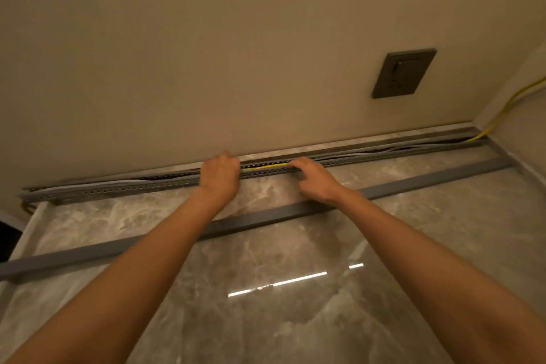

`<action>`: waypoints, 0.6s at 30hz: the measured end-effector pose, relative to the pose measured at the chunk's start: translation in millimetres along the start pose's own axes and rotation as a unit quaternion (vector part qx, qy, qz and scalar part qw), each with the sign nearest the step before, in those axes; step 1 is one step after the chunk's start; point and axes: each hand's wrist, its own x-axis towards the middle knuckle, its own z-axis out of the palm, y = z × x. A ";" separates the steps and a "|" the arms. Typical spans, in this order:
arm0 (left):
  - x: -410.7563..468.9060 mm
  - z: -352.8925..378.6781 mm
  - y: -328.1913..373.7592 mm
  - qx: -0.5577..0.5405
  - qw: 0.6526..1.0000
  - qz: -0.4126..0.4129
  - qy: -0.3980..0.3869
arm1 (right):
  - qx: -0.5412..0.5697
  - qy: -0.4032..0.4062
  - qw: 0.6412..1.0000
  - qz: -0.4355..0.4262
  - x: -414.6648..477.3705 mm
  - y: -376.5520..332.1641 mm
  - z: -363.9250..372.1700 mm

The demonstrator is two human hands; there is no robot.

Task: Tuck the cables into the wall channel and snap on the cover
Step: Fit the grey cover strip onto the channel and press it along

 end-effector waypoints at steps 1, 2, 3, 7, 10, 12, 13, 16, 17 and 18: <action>-1.4 -3.4 18.9 -0.025 0.999 0.024 0.008 | 0.005 0.006 1.000 0.017 -7.5 14.5 -9.3; -2.5 -4.6 38.3 -0.052 0.997 0.056 0.008 | 0.005 0.008 0.999 0.038 -15.9 29.0 -17.8; -3.4 -4.1 56.9 -0.076 0.993 0.089 0.000 | 0.001 0.007 0.998 0.059 -24.0 43.5 -24.8; -5.2 3.0 115.4 -0.135 0.973 0.169 -0.075 | -0.042 0.004 0.991 0.125 -54.3 93.6 -43.1; -9.3 15.2 143.4 -0.138 0.965 0.191 -0.118 | -0.086 0.015 0.987 0.137 -72.8 116.4 -43.9; -10.1 23.9 153.0 -0.136 0.964 0.199 -0.109 | -0.097 0.024 0.985 0.138 -77.7 121.5 -40.4; -9.2 25.4 154.5 -0.135 0.965 0.197 -0.103 | -0.103 0.030 0.985 0.133 -77.2 121.9 -38.6; -2.8 21.8 157.3 -0.128 0.967 0.187 -0.114 | -0.117 0.040 0.984 0.128 -77.9 123.6 -36.8; -0.8 19.7 157.3 -0.120 0.969 0.182 -0.120 | -0.126 0.043 0.983 0.127 -78.5 125.8 -38.4; -0.3 17.6 161.4 -0.110 0.970 0.177 -0.128 | -0.141 0.044 0.980 0.132 -82.4 131.5 -42.7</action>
